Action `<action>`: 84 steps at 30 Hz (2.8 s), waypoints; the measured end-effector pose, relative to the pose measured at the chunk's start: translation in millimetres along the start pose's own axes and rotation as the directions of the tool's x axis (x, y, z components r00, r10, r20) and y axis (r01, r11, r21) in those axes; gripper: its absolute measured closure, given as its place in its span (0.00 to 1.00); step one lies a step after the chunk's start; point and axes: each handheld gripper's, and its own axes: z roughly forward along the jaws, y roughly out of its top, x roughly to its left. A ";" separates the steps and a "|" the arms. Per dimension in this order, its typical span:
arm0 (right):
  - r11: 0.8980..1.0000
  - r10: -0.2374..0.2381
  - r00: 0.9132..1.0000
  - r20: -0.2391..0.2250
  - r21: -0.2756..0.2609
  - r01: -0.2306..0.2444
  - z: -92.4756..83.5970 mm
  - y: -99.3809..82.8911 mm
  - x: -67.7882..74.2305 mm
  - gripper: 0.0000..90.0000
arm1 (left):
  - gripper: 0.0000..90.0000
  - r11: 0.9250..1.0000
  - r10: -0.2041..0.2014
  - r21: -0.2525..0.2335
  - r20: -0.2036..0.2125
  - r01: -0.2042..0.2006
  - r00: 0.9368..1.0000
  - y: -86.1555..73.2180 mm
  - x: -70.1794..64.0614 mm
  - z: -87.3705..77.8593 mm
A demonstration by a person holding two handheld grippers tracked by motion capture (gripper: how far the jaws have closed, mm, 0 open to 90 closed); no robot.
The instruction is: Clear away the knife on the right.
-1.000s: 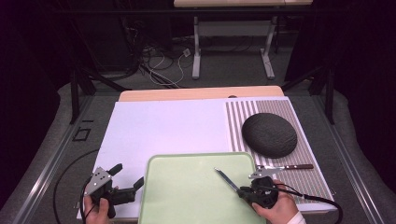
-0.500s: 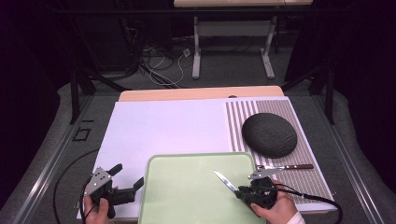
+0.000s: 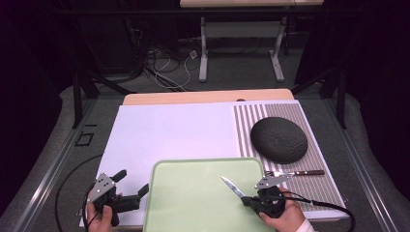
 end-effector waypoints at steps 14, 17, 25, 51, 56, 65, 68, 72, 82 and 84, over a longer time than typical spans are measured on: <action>1.000 0.023 0.998 0.065 0.017 -0.024 3.5 3.1 -7.8 1.00 | 0.00 1.000 0.007 0.001 -0.002 -0.007 1.000 -0.1 0.4 -0.6; 0.999 0.020 0.997 0.078 0.023 -0.022 2.6 3.5 -10.5 1.00 | 0.00 1.000 0.004 0.000 0.000 -0.004 1.000 -0.2 0.3 -0.8; 0.999 0.032 0.993 0.110 0.037 -0.036 -0.6 4.8 -13.5 1.00 | 0.00 1.000 -0.004 0.000 0.001 0.004 1.000 -0.4 0.2 -1.3; 0.995 0.061 0.975 0.214 0.066 -0.077 -9.9 5.5 -20.4 1.00 | 0.00 1.000 -0.003 0.000 -0.001 0.003 1.000 -0.3 0.0 -2.0; 0.996 0.053 0.976 0.212 0.058 -0.067 -16.4 6.5 -20.6 1.00 | 0.00 1.000 -0.001 0.000 -0.004 0.001 1.000 -0.3 0.8 -2.2; 1.000 0.015 0.961 0.277 -0.026 -0.008 -58.9 16.6 -38.8 1.00 | 0.00 1.000 0.002 0.004 -0.006 -0.002 1.000 -0.3 -0.7 -0.9; 0.998 0.026 0.955 0.297 -0.059 -0.009 -71.4 18.2 -44.1 1.00 | 0.00 1.000 0.000 0.007 -0.005 0.000 1.000 -0.3 -1.5 -0.5; 0.988 0.111 0.950 0.291 -0.135 -0.074 -97.9 12.4 -61.8 1.00 | 0.00 1.000 0.000 0.006 -0.007 0.000 1.000 -0.3 -1.5 -0.4; 0.969 0.188 0.935 0.302 -0.212 -0.126 -136.8 -11.5 -86.2 1.00 | 0.00 1.000 0.007 0.012 -0.010 -0.007 1.000 -0.1 -2.1 1.3; 0.968 0.190 0.933 0.304 -0.216 -0.127 -140.9 -13.4 -87.9 1.00 | 0.00 1.000 0.005 0.012 -0.010 -0.005 1.000 -0.2 -2.4 1.5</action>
